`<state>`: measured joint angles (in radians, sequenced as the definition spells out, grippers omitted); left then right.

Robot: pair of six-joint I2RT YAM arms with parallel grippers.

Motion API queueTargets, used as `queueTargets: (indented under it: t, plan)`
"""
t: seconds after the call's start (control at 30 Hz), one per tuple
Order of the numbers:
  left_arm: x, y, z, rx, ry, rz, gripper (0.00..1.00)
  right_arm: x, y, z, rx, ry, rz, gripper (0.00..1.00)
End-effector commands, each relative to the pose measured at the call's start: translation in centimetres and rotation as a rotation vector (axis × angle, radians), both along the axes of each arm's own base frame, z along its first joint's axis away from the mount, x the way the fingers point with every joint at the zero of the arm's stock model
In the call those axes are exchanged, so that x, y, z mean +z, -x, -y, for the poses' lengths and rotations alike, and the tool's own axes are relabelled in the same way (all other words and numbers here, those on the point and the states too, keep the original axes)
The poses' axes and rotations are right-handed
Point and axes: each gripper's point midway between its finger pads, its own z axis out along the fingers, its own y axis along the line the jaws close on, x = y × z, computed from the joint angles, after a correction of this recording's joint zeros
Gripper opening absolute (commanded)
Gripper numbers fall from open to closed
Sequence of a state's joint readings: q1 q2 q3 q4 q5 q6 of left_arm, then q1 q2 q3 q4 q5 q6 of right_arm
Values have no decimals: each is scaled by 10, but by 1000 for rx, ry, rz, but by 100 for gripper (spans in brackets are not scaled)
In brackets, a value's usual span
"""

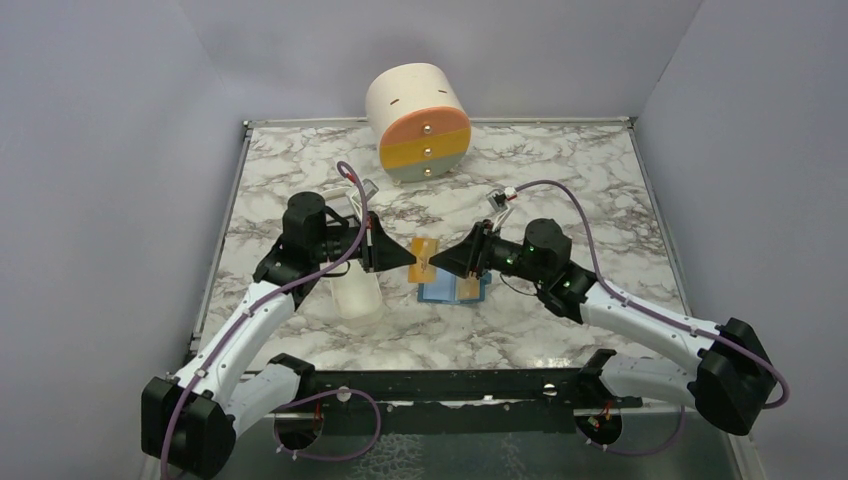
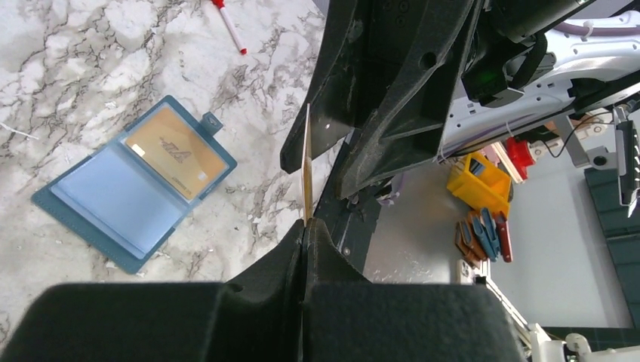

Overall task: Put the credit cards into the card holder
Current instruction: Insert the credit card into the card holder.

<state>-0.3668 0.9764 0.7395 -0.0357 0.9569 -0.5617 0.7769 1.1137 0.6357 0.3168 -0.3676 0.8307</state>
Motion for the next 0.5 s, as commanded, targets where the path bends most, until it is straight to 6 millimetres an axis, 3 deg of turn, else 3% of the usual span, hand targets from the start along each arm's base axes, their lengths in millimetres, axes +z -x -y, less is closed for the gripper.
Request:
queueTargets:
  t: [0.0,0.23,0.3,0.4,0.47]
  plan:
    - [10,5,4,-37,56,12,0,12,4,-4,42,-56,35,34]
    - [0,0,4,-10,48,-28,1,12,7,-1,41,-72,48,1]
    - [-4,-2,4,3,38,-43,13,13,7,-1,41,-74,49,1]
    - [-9,-7,2,31,14,-43,41,10,6,0,32,-58,48,1]
    - [-15,-14,-1,82,-23,-42,50,5,3,1,17,-27,43,1]
